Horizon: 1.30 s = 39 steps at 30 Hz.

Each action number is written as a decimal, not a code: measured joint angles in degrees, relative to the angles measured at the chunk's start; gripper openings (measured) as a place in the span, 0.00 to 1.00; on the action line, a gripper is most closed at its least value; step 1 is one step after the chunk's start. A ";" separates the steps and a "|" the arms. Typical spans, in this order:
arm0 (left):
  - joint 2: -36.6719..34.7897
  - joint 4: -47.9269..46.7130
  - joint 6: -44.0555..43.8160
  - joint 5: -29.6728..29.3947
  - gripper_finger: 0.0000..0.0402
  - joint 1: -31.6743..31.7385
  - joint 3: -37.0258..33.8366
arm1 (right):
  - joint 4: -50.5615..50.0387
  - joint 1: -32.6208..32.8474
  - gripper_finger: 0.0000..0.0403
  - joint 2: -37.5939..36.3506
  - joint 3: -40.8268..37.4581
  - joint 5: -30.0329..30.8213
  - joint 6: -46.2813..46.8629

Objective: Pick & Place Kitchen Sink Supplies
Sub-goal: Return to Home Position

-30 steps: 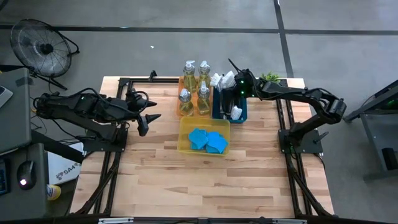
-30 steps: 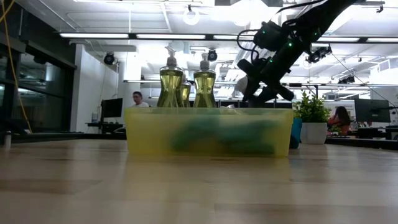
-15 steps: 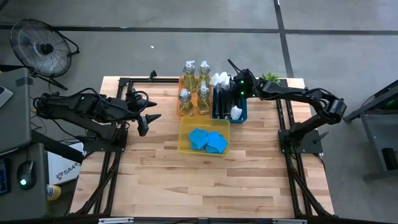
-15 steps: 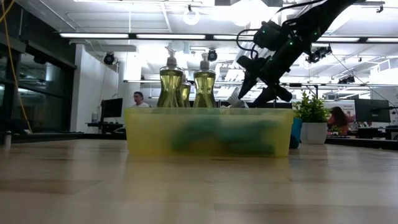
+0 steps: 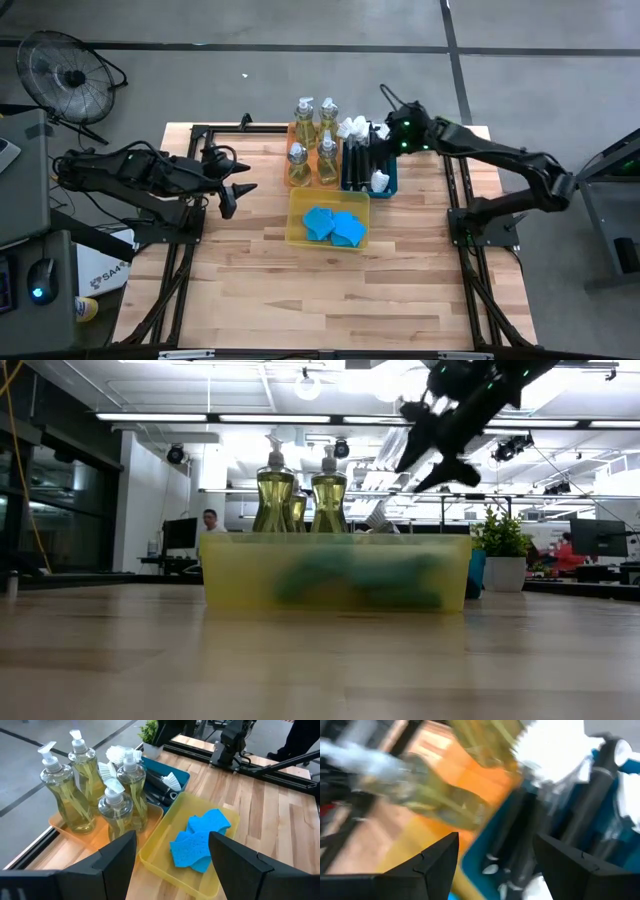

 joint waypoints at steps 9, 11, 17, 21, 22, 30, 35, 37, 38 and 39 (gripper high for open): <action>-1.11 -4.42 -1.83 0.24 0.61 0.00 -0.17 | -1.77 6.06 0.62 -15.12 0.51 0.46 1.31; -1.61 -4.01 -1.83 0.28 0.61 0.00 -1.50 | -2.12 8.65 0.62 -18.60 0.51 2.83 1.82; -6.28 2.74 -2.99 4.22 0.61 0.00 -10.99 | -2.04 20.68 0.62 -26.46 -1.79 15.33 2.33; -11.38 12.50 -3.20 8.58 0.61 0.00 -18.44 | 3.05 30.10 0.62 -27.77 -6.04 24.96 4.46; -12.61 14.66 -3.18 9.24 0.61 0.00 -20.30 | 5.59 32.20 0.62 -27.63 -7.67 26.46 5.07; -23.15 22.98 -2.94 13.41 0.61 -0.02 -31.66 | 42.05 43.66 0.62 -26.71 -25.09 38.91 8.53; -29.00 25.72 -2.74 15.23 0.61 -0.02 -36.06 | 63.00 49.66 0.62 -26.62 -34.22 45.91 -0.56; -31.18 28.24 -1.50 16.55 0.61 -0.02 -37.99 | 70.73 51.56 0.62 -26.03 -37.12 49.29 -5.21; -32.11 29.53 -0.83 17.15 0.61 -0.02 -39.03 | 74.21 52.27 0.62 -25.73 -38.67 50.65 -6.64; -32.88 31.03 -0.20 17.84 0.61 -0.02 -40.10 | 77.71 52.82 0.62 -25.34 -39.99 51.60 -7.61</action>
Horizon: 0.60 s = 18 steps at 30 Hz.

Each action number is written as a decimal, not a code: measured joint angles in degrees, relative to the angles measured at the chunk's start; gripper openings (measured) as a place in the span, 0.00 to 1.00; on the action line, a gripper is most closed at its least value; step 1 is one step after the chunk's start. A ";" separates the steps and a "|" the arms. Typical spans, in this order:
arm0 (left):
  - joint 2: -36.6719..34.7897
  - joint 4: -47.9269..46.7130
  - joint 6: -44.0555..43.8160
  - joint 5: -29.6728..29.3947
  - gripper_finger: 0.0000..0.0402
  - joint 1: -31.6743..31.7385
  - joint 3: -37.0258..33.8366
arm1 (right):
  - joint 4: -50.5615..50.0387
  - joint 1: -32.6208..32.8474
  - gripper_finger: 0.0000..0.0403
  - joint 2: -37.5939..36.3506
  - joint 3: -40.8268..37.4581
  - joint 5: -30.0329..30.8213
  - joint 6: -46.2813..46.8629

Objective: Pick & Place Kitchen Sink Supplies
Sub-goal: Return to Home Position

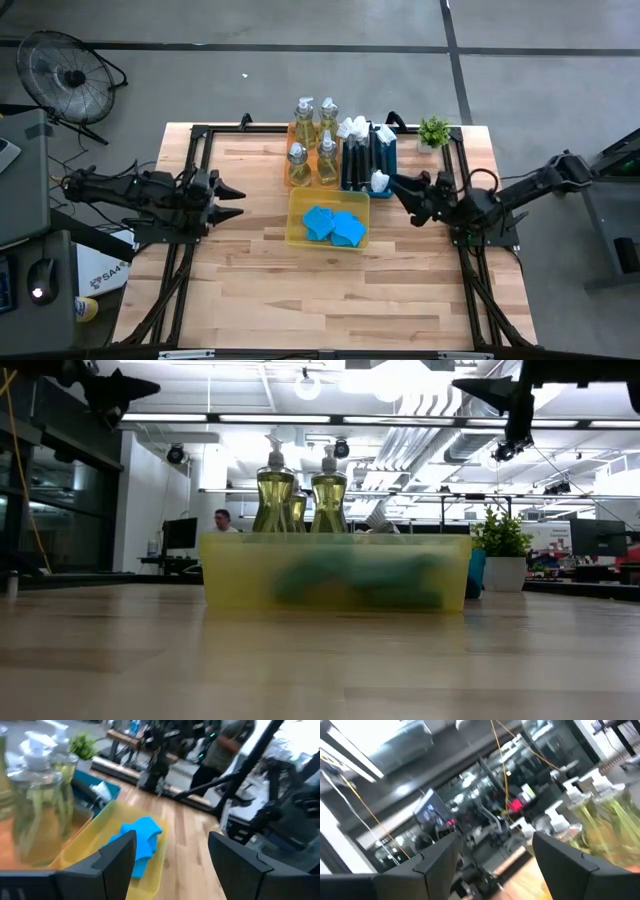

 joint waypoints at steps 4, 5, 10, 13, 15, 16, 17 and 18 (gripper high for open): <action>-2.49 4.64 0.48 1.84 0.61 0.02 -4.40 | 11.56 -0.41 0.62 1.71 -4.71 -5.18 -2.91; -2.92 5.57 0.45 2.34 0.61 0.02 -5.17 | 13.54 -1.11 0.62 2.05 -5.58 -7.71 -2.69; -4.11 7.08 0.32 2.74 0.61 0.02 -7.21 | 18.16 -6.21 0.62 1.18 -9.30 -17.29 -0.75; -4.13 7.33 0.51 2.01 0.61 0.02 -7.31 | 18.66 -8.60 0.62 -2.06 -11.16 -20.81 -0.97; -4.13 7.01 0.49 1.39 0.61 0.04 -7.31 | 18.39 -9.31 0.62 -4.62 -12.85 -21.86 -1.36; -4.13 6.89 0.49 1.07 0.61 0.03 -7.31 | 18.32 -9.31 0.62 -5.95 -13.73 -21.80 -1.80; -4.13 6.80 0.51 0.47 0.61 0.02 -7.31 | 18.15 -9.29 0.62 -7.48 -14.62 -21.70 -2.11; -4.13 6.83 0.49 -0.06 0.61 0.04 -7.31 | 18.00 -9.29 0.62 -9.02 -15.40 -21.72 -2.23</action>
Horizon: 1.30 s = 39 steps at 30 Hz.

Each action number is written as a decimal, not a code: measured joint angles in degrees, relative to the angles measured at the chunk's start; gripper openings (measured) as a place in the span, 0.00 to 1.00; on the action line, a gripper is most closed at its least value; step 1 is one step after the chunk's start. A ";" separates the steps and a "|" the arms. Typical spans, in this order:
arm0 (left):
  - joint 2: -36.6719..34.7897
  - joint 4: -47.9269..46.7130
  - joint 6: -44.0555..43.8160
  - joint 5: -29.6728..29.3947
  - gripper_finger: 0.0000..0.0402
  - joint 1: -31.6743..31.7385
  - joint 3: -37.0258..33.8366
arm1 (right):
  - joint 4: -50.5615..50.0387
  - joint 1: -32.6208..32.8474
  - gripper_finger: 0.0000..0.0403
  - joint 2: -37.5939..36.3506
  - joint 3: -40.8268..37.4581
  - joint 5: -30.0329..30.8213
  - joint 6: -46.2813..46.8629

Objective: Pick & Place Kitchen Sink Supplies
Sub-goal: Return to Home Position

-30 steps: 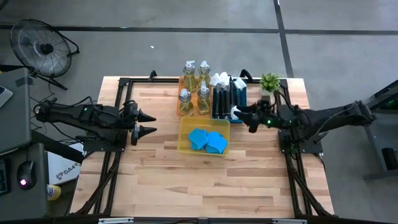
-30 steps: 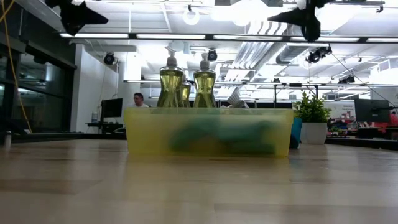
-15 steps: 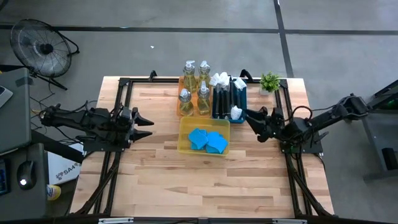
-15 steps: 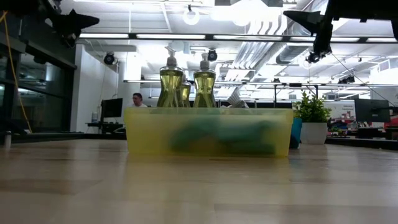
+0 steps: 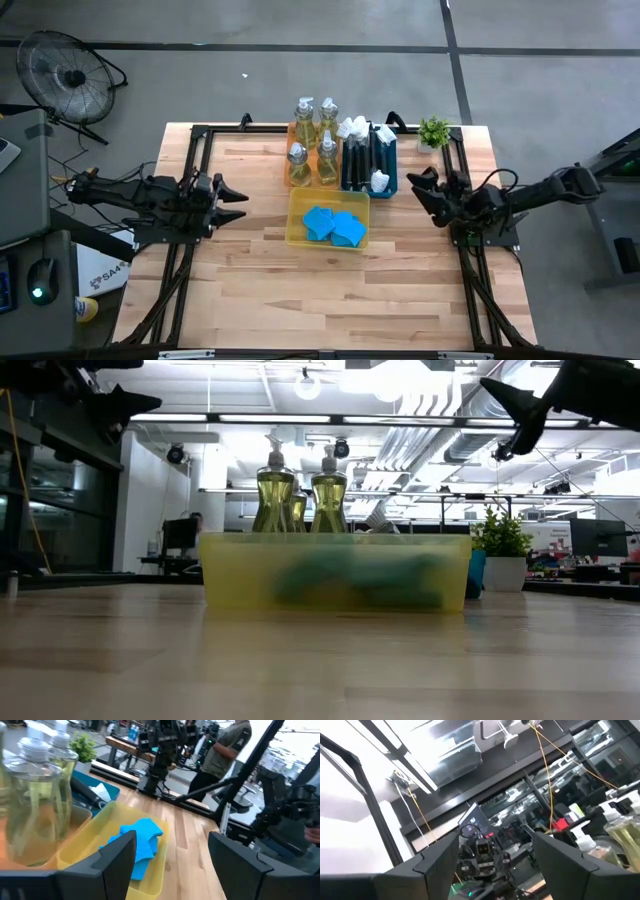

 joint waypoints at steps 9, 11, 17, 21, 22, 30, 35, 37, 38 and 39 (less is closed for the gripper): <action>-0.11 0.57 0.00 -4.94 0.61 0.00 0.00 | -19.37 0.08 0.62 -14.20 0.39 0.33 -0.37; -0.11 0.46 0.01 -6.58 0.61 0.00 0.00 | -23.79 -0.10 0.62 -18.22 0.39 0.65 -0.77; -0.11 0.39 0.00 -8.64 0.61 0.00 0.00 | -40.43 -0.93 0.62 -30.89 0.41 0.06 1.77; -0.79 0.33 -0.21 -10.26 0.61 0.00 0.00 | -50.76 -1.49 0.62 -38.36 0.41 0.01 3.02; -1.09 0.35 -0.21 -10.74 0.61 0.00 0.00 | -52.30 -1.61 0.62 -39.52 0.41 0.11 3.09; -8.66 1.39 -1.01 -13.81 0.61 0.00 -4.25 | -60.98 -3.35 0.62 -39.28 0.96 -0.07 6.03; -12.59 7.47 -2.08 -13.52 0.61 -0.01 -10.85 | -63.72 -4.41 0.62 -39.28 0.96 -1.89 7.12; -12.50 8.89 -2.33 -13.48 0.61 -0.02 -12.87 | -64.80 -5.02 0.62 -39.28 0.96 -3.01 7.41; -12.33 9.62 -2.95 -13.57 0.61 -0.02 -13.86 | -66.12 -5.35 0.62 -39.34 0.96 -3.54 7.75; -12.17 11.00 -3.77 -13.87 0.61 -0.02 -15.11 | -67.90 -5.77 0.62 -39.39 0.96 -4.13 8.41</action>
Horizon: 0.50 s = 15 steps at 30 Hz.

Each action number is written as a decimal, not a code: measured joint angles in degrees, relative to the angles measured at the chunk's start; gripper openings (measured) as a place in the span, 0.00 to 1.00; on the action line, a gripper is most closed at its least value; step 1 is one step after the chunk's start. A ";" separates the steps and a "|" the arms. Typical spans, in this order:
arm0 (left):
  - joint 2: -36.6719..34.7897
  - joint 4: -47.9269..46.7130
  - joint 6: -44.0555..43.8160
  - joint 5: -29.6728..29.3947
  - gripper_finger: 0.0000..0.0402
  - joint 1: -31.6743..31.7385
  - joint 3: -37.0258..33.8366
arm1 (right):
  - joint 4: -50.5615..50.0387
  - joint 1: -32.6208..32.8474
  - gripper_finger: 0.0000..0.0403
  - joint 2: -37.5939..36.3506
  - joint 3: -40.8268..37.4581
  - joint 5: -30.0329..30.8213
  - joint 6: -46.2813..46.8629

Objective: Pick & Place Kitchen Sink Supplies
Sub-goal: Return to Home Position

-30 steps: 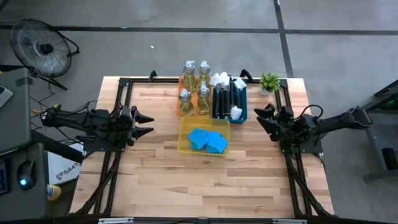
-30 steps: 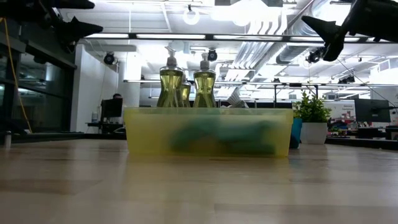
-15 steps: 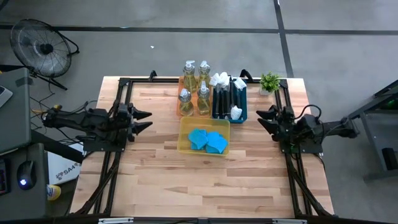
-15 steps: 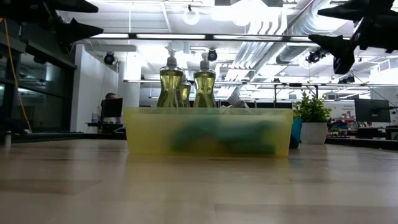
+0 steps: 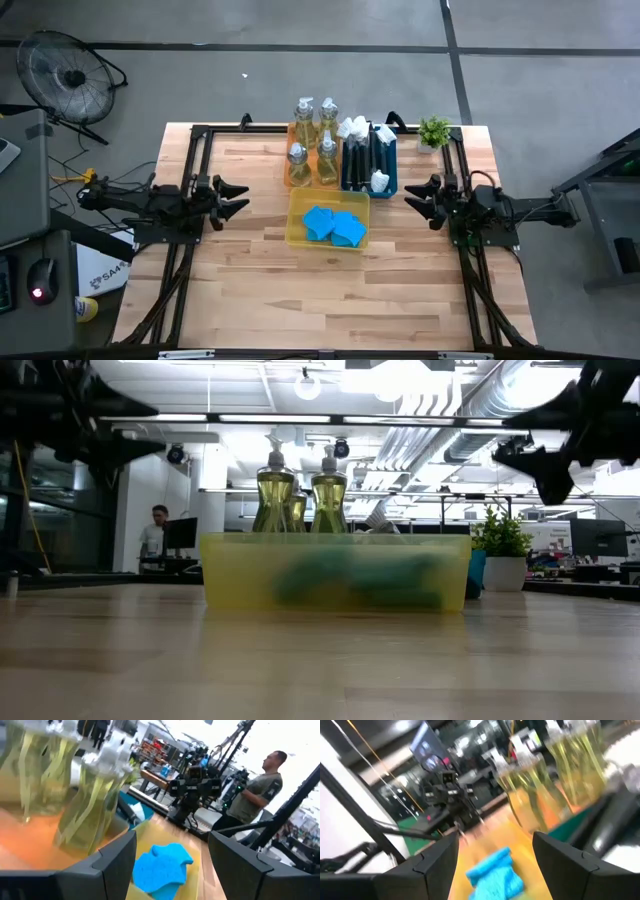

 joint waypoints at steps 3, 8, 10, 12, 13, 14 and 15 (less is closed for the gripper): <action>-0.34 3.72 -1.35 -0.22 0.61 0.02 -4.10 | -3.78 -1.44 0.62 0.13 0.00 -2.03 1.76; 0.29 3.26 -3.65 0.44 0.61 0.00 -4.67 | -4.72 -4.05 0.62 0.09 0.00 -7.05 1.28; 0.17 3.45 -3.22 1.29 0.61 0.02 -4.71 | -5.30 -5.42 0.62 0.06 0.04 -8.38 0.82; 0.15 3.81 -1.97 1.30 0.61 0.02 -4.77 | -5.51 -6.98 0.62 0.22 0.04 -9.83 0.14; 0.23 3.44 -0.32 0.87 0.61 0.02 -4.78 | -5.58 -7.76 0.62 0.33 0.04 -10.33 -0.18; 0.33 3.33 2.07 0.60 0.61 0.00 -4.78 | -5.75 -8.47 0.62 0.40 0.04 -10.99 -0.56; 0.40 3.40 4.87 0.61 0.61 0.00 -4.79 | -5.87 -9.18 0.62 0.42 0.07 -11.59 -1.08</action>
